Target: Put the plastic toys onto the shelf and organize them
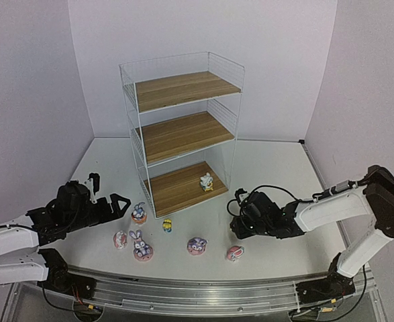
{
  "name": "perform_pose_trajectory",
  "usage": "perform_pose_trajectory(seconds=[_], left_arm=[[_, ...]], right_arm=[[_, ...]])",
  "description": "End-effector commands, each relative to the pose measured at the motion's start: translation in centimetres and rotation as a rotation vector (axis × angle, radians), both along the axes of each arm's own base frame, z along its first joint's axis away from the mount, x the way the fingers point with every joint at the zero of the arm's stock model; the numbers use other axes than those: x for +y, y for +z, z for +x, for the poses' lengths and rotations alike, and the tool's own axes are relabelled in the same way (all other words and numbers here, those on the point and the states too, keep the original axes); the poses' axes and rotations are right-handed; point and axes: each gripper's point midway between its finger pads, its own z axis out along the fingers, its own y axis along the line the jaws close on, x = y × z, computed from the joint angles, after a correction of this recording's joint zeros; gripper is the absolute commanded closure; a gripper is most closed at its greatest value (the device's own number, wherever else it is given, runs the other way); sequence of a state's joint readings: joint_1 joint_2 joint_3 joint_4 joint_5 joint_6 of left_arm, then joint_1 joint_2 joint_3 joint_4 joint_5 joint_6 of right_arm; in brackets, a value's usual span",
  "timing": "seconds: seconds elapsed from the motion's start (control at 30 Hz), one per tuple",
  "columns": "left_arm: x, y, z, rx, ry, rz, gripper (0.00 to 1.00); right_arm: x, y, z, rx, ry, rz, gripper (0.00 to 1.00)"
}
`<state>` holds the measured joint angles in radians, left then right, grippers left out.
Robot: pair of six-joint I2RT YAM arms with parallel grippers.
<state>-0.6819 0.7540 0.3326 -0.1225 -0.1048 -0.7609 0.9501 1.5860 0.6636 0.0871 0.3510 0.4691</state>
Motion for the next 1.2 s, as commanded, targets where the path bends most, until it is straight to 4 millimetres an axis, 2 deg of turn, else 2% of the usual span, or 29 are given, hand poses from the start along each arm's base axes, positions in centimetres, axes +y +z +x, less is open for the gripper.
perform_pose_trajectory(seconds=[0.0, 0.07, 0.2, 0.33, 0.53, 0.8, 1.03, 1.17], left_arm=[[-0.4, 0.5, 0.1, -0.016, -0.006, -0.038, 0.00], [-0.4, 0.5, 0.0, -0.017, -0.008, -0.040, 0.00], [-0.4, 0.5, 0.0, -0.016, -0.006, -0.041, 0.00], [-0.4, 0.5, 0.0, -0.015, -0.007, -0.041, 0.00], [-0.4, 0.8, 0.0, -0.014, -0.007, -0.037, 0.00], [-0.2, 1.1, -0.3, -0.013, -0.006, -0.044, 0.00], [0.0, 0.8, -0.7, 0.004, -0.002, -0.050, 0.00], [0.1, 0.8, -0.7, 0.000, -0.003, -0.049, 0.00]], right_arm=[[0.4, 0.9, 0.9, -0.044, -0.044, 0.031, 0.74], [0.5, 1.2, 0.9, -0.052, -0.041, 0.038, 0.82], [1.3, 2.7, 0.7, -0.069, 0.000, 0.070, 0.91], [3.2, 4.6, 0.5, -0.083, 0.096, 0.111, 0.93], [6.9, 6.7, 1.8, -0.126, 0.209, 0.129, 0.95], [12.7, 7.0, 4.1, -0.136, 0.299, 0.169, 0.95], [15.4, 6.3, 6.1, -0.159, 0.312, 0.170, 0.95], [16.0, 5.8, 7.0, -0.174, 0.301, 0.160, 0.94]])
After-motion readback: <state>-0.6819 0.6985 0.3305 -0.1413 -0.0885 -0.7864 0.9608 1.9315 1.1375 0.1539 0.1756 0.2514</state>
